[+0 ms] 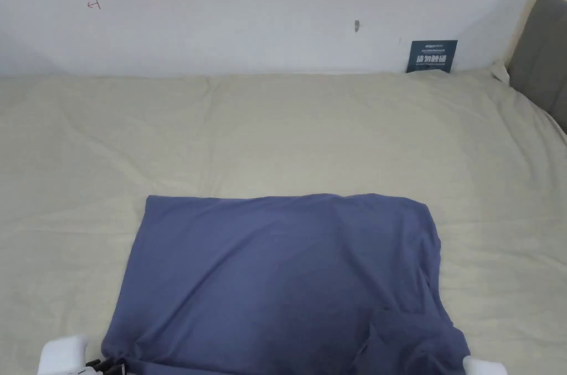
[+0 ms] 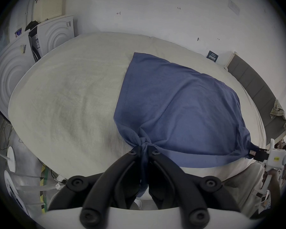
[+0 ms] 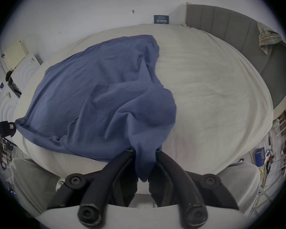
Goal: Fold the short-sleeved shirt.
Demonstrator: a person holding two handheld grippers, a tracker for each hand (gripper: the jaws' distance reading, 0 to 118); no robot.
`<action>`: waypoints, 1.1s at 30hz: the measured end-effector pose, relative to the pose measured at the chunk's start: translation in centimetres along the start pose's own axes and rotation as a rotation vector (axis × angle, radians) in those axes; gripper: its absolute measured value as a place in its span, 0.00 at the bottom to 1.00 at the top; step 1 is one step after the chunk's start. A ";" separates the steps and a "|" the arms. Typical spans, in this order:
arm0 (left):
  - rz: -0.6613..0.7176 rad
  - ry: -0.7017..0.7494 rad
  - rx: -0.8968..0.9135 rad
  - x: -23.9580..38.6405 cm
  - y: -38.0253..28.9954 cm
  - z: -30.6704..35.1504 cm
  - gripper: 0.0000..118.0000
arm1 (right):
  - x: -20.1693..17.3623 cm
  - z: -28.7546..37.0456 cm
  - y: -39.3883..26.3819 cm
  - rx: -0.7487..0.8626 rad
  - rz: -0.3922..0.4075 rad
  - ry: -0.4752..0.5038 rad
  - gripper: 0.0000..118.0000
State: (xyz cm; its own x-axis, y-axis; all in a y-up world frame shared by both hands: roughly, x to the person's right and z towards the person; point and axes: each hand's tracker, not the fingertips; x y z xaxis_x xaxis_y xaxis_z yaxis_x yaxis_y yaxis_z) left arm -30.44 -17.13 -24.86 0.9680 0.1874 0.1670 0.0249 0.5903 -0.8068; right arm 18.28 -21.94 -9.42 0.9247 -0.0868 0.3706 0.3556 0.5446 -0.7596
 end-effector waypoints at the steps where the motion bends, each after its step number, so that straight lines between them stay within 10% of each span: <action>1: 0.001 0.001 0.000 0.0 0.0 0.0 0.07 | -0.7 0.8 0.1 0.003 0.006 -0.015 0.04; 16: 0.074 -0.008 0.084 0.7 9.1 -2.3 0.07 | -1.7 3.1 12.8 0.239 0.026 0.045 0.04; 33: 0.039 0.071 -0.117 1.6 14.4 -16.1 0.07 | -0.1 -13.0 17.9 -0.055 -0.101 -0.028 0.07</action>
State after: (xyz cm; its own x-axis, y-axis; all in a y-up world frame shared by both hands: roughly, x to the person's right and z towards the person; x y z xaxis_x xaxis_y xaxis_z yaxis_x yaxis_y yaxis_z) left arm -24.51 -20.96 -45.33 0.9839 0.1499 0.0973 0.0120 0.4876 -0.8730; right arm 26.30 -23.05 -30.04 0.8801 -0.1154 0.4606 0.4542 0.4879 -0.7454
